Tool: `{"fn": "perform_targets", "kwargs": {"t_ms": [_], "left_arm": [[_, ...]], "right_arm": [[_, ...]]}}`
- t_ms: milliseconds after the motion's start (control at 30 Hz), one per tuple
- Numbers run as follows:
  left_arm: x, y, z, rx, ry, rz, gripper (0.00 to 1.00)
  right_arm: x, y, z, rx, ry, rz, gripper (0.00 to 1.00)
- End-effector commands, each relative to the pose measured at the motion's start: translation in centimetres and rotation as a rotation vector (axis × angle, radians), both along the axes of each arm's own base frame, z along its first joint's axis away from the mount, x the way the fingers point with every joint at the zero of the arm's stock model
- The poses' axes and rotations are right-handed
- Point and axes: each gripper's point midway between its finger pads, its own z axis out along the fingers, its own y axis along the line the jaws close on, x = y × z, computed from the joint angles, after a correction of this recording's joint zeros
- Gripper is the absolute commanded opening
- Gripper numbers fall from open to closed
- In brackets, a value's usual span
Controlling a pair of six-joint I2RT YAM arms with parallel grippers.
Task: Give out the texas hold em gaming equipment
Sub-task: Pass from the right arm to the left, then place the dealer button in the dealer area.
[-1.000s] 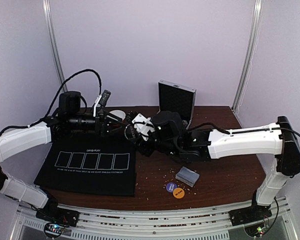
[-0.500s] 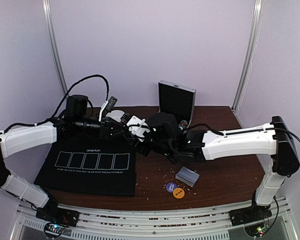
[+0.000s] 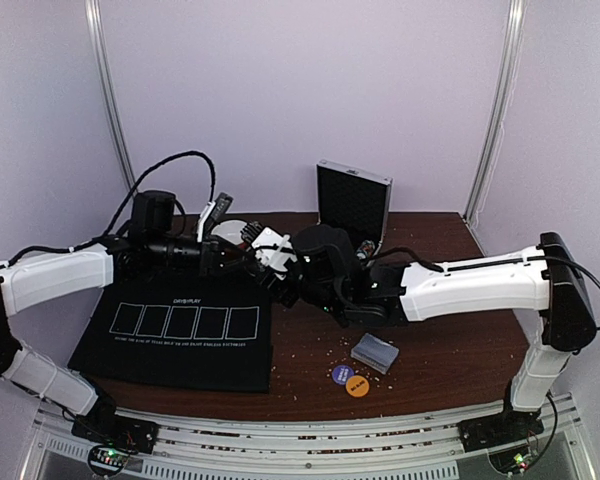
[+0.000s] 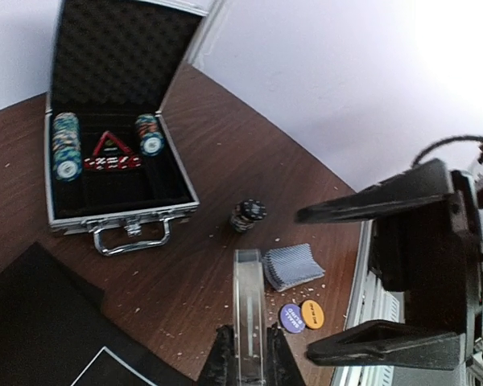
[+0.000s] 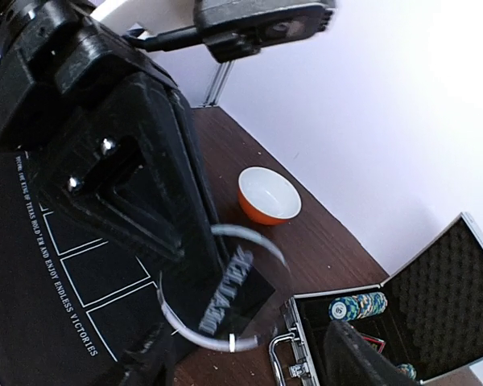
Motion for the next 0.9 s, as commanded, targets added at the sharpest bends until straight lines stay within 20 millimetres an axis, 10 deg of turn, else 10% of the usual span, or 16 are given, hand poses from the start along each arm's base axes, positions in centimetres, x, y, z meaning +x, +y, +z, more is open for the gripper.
{"fn": "perform_targets", "kwargs": {"t_ms": [0, 133, 267, 867], "left_arm": [[6.2, 5.8, -2.6, 0.030, 0.113, 0.343, 0.00], [10.2, 15.0, -8.9, 0.045, 0.305, 0.682, 0.00], [11.9, 20.0, -12.5, 0.059, 0.360, 0.875, 0.00], [16.4, 21.7, -17.1, -0.010, 0.490, 0.958, 0.00]], "right_arm": [[0.2, -2.2, 0.7, 0.033, -0.012, -0.078, 0.73], [0.6, -3.8, -0.1, 0.049, 0.050, -0.097, 0.78], [0.9, -4.6, -1.2, 0.052, 0.116, -0.097, 0.80], [1.0, -4.9, -2.6, 0.013, 0.147, -0.102, 0.81]]}}
